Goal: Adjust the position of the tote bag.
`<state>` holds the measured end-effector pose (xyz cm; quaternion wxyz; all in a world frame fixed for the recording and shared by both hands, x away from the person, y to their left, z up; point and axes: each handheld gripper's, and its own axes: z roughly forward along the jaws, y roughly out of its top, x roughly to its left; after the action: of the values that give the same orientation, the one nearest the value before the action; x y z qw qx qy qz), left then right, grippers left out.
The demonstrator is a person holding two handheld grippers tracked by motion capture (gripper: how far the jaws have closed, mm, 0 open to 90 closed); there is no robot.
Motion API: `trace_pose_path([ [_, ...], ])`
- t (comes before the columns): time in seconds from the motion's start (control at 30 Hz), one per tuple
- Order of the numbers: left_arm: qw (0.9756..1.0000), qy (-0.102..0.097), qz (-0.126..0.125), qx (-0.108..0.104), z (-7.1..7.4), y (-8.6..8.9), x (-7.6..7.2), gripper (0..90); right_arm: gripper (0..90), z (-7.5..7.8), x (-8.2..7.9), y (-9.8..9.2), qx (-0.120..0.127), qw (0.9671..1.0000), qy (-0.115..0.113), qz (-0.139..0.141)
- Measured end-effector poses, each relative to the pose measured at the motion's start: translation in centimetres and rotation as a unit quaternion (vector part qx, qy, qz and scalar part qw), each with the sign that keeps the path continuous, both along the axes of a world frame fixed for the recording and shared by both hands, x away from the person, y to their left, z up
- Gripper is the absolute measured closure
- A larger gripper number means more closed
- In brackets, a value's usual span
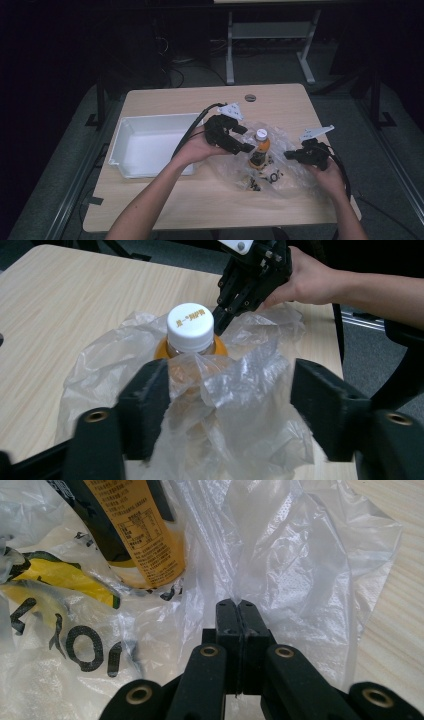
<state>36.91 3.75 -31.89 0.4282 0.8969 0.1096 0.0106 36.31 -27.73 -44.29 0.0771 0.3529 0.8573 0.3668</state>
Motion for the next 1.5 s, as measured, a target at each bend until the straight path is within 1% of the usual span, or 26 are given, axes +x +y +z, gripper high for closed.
trace_pose_path([
  [0.07, 0.9999, -0.001, -0.003, 0.012, -0.4, -0.2, 0.1, 54.1, 89.2, 0.0, 0.0, 0.0, -0.001, 1.0, 0.0, 0.0],
  [0.1, 0.9999, 0.0, -0.007, 0.012, -0.6, -0.3, 0.1, 61.0, 89.1, 0.1, 0.0, -0.1, 0.0, 1.0, 0.0, -0.001],
  [0.13, 0.9999, -0.002, -0.009, 0.011, -0.8, -0.2, 0.0, 65.3, 89.2, 0.1, 0.0, -0.1, 0.0, 1.0, 0.001, -0.001],
  [0.2, 0.9999, -0.01, -0.008, 0.008, -1.2, -0.1, -0.1, 77.0, 89.1, 0.1, 0.0, -0.1, 0.0, 1.0, -0.001, -0.001],
  [0.23, 0.9999, -0.008, -0.007, 0.006, -1.5, 0.0, -0.2, 81.7, 89.2, 0.1, -0.1, -0.1, 0.001, 1.0, 0.002, -0.003],
  [0.33, 1.0, -0.004, -0.004, 0.007, -2.5, 0.3, -0.6, 87.6, 89.2, 0.2, -0.1, -0.2, -0.001, 1.0, 0.0, -0.002],
  [0.47, 1.0, 0.004, -0.005, 0.005, -4.0, 0.5, -1.5, 88.4, 89.2, 0.1, -0.1, -0.3, 0.0, 1.0, 0.002, -0.002],
  [0.57, 0.9998, 0.002, -0.007, 0.017, -5.4, 0.6, -2.3, 88.5, 89.2, 0.1, -0.1, -0.4, -0.002, 1.0, 0.001, -0.001],
  [0.63, 0.9998, 0.009, -0.008, 0.015, -6.3, 0.8, -2.7, 88.6, 89.2, 0.0, 0.0, -0.4, -0.003, 1.0, 0.002, -0.001],
  [0.7, 0.9997, 0.009, -0.008, 0.021, -7.3, 1.0, -3.1, 88.7, 89.2, 0.0, 0.0, -0.3, -0.001, 1.0, 0.003, -0.002],
  [0.8, 0.9995, 0.013, -0.008, 0.027, -8.3, 1.2, -3.6, 88.7, 89.2, -0.1, 0.0, -0.3, -0.004, 1.0, 0.005, -0.001],
  [0.9, 0.9995, 0.019, -0.007, 0.025, -9.4, 1.6, -4.2, 88.8, 89.2, -0.2, 0.1, -0.3, -0.003, 1.0, 0.006, -0.002],
  [0.93, 0.9994, 0.02, -0.007, 0.027, -9.6, 1.6, -4.3, 88.8, 89.2, -0.1, 0.0, -0.4, -0.003, 0.9999, 0.009, -0.004],
  [1.07, 0.999, 0.027, -0.007, 0.036, -11.0, 2.1, -5.0, 88.9, 89.2, -0.2, 0.1, -0.4, -0.002, 0.9999, 0.01, -0.006],
  [1.13, 0.9987, 0.028, -0.01, 0.041, -11.4, 2.2, -5.2, 88.9, 89.2, -0.2, 0.1, -0.4, -0.002, 0.9999, 0.011, -0.006],
  [1.2, 0.9988, 0.028, -0.009, 0.039, -11.9, 2.3, -5.5, 88.9, 89.2, -0.2, 0.1, -0.4, -0.002, 0.9999, 0.01, -0.006],
  [1.27, 0.9986, 0.027, -0.014, 0.044, -12.2, 2.5, -5.9, 88.9, 89.2, -0.2, 0.1, -0.4, -0.003, 0.9999, 0.01, -0.006],
  [1.33, 0.9985, 0.03, -0.011, 0.044, -12.4, 2.7, -6.2, 88.9, 89.2, -0.3, 0.1, -0.4, -0.002, 0.9999, 0.013, -0.008],
  [1.5, 0.9986, 0.028, -0.012, 0.043, -12.6, 3.2, -6.8, 88.9, 89.2, -0.3, 0.1, -0.4, -0.006, 0.9999, 0.013, -0.008],
])
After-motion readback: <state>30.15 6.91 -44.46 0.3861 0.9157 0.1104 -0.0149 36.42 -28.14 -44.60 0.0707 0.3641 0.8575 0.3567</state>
